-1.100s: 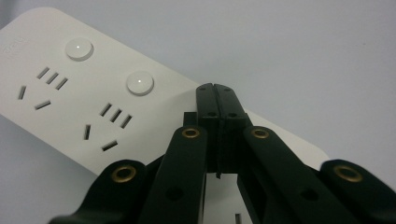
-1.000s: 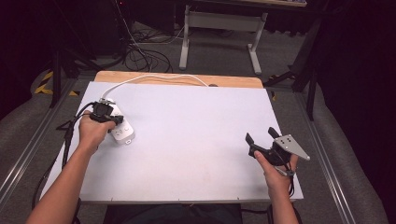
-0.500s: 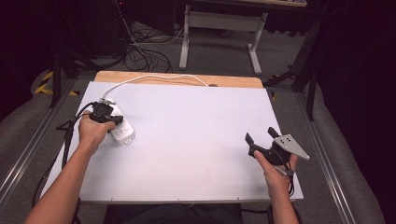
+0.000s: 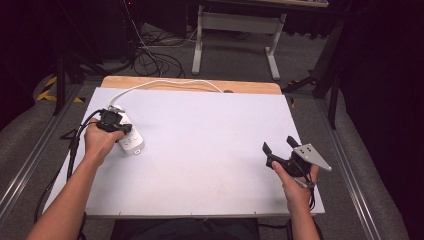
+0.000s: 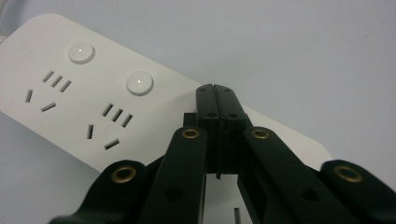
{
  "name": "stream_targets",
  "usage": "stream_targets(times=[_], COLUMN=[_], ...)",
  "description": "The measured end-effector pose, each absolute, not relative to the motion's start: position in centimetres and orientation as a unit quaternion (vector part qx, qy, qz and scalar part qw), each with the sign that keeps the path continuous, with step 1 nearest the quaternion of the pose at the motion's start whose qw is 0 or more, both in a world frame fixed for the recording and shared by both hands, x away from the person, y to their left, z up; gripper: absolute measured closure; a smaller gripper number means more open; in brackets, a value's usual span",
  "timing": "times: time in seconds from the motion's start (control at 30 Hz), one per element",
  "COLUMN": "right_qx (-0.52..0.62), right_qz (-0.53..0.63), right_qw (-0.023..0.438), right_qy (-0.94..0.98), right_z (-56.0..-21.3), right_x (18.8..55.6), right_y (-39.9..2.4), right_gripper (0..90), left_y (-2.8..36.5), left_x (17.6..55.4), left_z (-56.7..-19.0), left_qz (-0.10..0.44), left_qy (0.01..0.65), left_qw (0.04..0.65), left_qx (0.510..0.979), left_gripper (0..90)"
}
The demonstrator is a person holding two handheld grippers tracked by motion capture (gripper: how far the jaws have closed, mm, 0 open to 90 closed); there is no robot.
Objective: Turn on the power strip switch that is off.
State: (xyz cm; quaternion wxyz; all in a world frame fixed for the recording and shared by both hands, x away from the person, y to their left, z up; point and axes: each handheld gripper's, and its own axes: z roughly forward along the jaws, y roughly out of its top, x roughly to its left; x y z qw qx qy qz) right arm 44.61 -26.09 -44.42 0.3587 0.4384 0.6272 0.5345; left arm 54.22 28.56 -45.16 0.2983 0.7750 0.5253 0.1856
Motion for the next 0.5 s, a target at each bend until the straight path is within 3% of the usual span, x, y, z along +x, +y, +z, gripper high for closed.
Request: stream_targets(times=[0.5], right_qx=[0.438], right_qz=[0.535], right_qw=[0.358], right_qy=[0.627], right_z=[-44.41], right_x=[44.60], right_y=[-26.09], right_gripper=[9.5], left_y=[28.61], left_x=[54.19], left_z=[-45.09], left_qz=[0.184], left_qy=[0.526], left_qw=[0.304], left_qx=[0.772], left_gripper=[89.9])
